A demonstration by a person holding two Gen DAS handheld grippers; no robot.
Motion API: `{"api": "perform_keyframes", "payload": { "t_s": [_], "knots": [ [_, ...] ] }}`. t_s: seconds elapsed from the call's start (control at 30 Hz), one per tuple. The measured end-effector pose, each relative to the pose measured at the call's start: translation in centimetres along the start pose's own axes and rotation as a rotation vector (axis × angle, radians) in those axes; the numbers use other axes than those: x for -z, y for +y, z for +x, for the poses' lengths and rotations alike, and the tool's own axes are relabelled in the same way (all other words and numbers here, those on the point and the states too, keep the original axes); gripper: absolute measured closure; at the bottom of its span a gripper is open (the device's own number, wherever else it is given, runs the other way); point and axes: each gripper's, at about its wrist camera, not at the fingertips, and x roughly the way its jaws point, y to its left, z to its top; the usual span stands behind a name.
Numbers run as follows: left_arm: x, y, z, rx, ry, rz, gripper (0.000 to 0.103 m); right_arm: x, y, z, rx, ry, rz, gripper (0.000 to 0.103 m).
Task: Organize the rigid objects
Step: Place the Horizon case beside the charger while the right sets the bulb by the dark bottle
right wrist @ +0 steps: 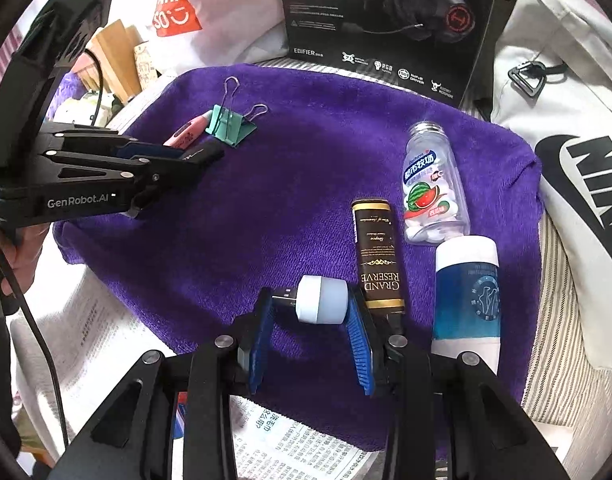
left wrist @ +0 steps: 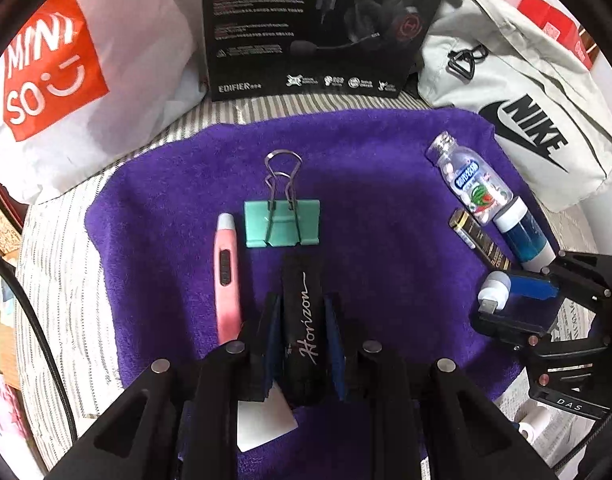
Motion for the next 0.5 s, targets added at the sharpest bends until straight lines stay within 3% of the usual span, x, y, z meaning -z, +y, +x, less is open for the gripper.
{"api": "perform_keyframes", "payload": {
  "t_s": [0.33,0.5],
  "knots": [
    [0.1,-0.8,0.0,-0.03,0.011,0.016,0.078,0.1,-0.1,0.0,-0.016,-0.001,-0.014,0.065],
    [0.4,-1.4,-0.1,-0.02,0.037,0.014,0.062,0.2,-0.4,-0.3,-0.054,0.009,0.015,0.059]
  ]
}}
